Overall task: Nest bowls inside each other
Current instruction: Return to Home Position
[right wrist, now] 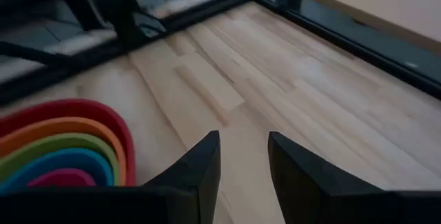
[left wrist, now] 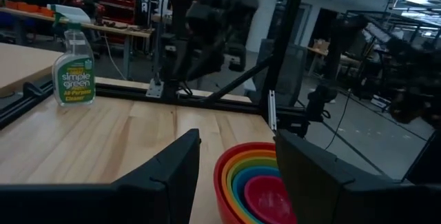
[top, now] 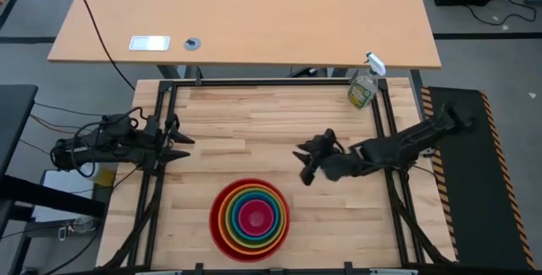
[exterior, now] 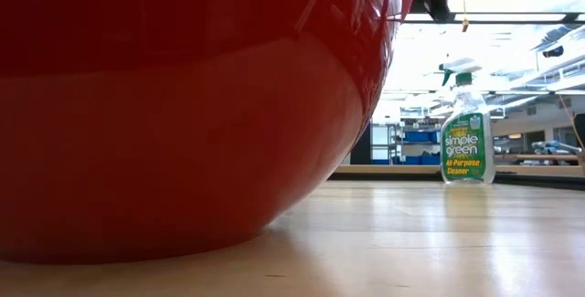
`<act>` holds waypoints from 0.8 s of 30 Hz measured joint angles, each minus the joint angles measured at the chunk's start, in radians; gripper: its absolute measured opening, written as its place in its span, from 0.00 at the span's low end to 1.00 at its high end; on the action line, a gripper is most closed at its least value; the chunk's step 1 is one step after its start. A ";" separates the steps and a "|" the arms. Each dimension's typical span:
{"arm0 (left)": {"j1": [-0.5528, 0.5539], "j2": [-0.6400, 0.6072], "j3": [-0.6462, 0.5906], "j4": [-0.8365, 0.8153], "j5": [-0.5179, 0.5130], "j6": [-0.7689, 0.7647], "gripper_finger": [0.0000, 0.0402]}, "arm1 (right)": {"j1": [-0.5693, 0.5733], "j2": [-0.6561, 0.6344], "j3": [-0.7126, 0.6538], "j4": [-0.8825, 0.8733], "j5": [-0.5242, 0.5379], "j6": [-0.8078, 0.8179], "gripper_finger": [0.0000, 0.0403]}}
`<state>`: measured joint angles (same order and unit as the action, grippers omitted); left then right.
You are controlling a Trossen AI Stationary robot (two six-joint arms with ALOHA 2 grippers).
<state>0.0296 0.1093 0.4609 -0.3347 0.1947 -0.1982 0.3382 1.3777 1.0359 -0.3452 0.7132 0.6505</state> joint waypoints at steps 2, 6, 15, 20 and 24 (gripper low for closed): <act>0.000 0.000 -0.004 0.002 0.000 0.000 0.48 | 0.001 -0.072 -0.124 0.131 0.003 -0.021 0.32; 0.000 0.004 -0.010 -0.003 0.000 -0.021 0.48 | -0.022 -0.199 -0.356 0.333 0.007 -0.024 0.32; 0.000 0.002 -0.010 0.058 0.000 -0.017 0.48 | -0.098 -0.480 -0.736 0.701 -0.030 -0.072 0.32; 0.000 0.002 -0.010 0.069 -0.014 0.029 0.48 | -0.119 -0.603 -0.885 0.860 -0.055 -0.154 0.32; 0.000 0.002 -0.010 0.071 -0.044 0.077 0.48 | -0.132 -0.683 -0.973 0.934 -0.056 -0.212 0.32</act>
<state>0.0296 0.1108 0.4507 -0.2642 0.1504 -0.1208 0.2060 0.6946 0.0632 0.5892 0.6571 0.4386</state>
